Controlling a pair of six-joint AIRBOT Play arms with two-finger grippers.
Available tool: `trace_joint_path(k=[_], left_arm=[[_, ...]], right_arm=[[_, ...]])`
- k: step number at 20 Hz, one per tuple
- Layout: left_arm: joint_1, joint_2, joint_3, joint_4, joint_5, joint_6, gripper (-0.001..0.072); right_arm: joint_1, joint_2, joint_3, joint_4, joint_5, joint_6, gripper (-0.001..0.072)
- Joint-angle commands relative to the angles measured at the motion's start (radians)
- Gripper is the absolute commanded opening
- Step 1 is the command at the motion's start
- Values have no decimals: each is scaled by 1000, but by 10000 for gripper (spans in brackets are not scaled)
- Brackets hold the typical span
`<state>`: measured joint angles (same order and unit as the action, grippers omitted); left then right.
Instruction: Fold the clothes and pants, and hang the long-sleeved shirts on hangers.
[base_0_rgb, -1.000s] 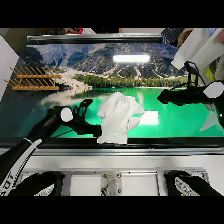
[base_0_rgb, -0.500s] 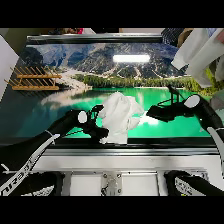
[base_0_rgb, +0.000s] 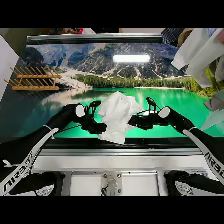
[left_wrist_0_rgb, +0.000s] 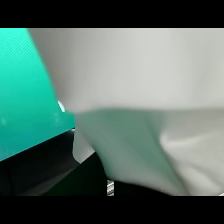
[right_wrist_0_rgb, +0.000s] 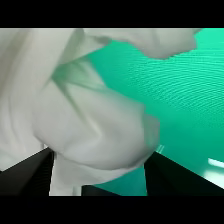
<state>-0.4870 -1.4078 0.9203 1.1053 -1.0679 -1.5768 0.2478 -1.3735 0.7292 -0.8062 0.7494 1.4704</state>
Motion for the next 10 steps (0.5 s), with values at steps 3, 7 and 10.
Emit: trace_joint_path(k=[3, 7, 10], left_arm=[[68, 77, 5, 0, -21, 2, 9], [229, 312, 186, -13, -152, 2, 9], [316, 530, 412, -87, -152, -2, 9]], right_arm=[[38, -18, -4, 21, -56, -8, 11], [-78, 155, 171, -110, 174, -38, 9], [-181, 370, 435, -182, 368, -19, 9]])
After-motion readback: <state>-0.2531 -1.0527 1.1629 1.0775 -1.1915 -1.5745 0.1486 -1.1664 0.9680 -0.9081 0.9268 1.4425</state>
